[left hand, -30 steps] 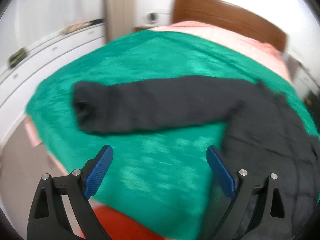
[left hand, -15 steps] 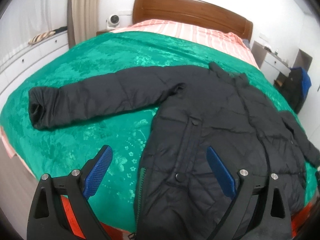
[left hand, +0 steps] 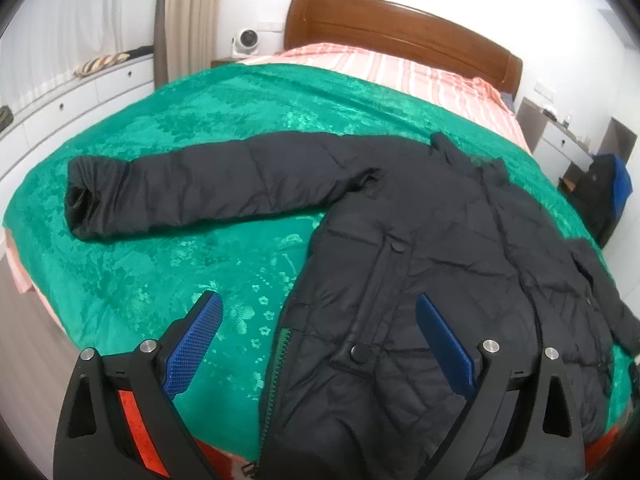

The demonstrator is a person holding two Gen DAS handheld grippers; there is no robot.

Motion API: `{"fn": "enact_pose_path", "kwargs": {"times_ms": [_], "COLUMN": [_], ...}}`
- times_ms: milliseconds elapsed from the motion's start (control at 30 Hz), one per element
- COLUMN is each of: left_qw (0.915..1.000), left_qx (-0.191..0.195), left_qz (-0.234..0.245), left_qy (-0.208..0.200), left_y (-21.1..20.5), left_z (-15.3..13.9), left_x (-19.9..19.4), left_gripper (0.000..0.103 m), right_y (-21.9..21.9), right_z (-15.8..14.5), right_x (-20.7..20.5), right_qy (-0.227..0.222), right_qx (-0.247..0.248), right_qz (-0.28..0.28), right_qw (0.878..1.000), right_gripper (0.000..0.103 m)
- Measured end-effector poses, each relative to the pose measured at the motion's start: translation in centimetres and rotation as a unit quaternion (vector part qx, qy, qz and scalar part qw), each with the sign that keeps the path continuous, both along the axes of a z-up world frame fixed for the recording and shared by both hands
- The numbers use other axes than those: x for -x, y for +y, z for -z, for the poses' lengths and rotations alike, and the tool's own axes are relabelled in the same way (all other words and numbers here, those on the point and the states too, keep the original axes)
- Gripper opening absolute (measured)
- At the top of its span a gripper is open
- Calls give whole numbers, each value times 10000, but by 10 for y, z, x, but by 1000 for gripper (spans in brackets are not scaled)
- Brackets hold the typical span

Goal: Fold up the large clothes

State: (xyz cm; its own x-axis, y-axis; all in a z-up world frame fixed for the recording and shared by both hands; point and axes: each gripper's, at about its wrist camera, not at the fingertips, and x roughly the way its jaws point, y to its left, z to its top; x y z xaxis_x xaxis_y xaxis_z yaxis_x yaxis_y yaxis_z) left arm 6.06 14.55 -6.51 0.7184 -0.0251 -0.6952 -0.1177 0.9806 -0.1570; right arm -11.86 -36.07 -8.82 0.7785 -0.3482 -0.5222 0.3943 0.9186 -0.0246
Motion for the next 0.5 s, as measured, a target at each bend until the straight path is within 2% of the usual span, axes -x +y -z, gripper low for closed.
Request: {"fn": "enact_pose_path", "kwargs": {"times_ms": [300,500], "left_qw": [10000,9998], "left_qx": [-42,-199], "left_qz": [-20,39], "left_qy": [-14,27], "left_y": [-4,-10], "left_z": [3,6], "left_x": [3,5], "left_gripper": [98,98], "right_y": [1,2], "right_z": [4,6], "right_x": [-2,-3], "right_qy": [21,38], "right_qx": [13,30], "right_qz": [-35,-53], "right_qw": [10000,10000], "right_gripper": [99,99]}}
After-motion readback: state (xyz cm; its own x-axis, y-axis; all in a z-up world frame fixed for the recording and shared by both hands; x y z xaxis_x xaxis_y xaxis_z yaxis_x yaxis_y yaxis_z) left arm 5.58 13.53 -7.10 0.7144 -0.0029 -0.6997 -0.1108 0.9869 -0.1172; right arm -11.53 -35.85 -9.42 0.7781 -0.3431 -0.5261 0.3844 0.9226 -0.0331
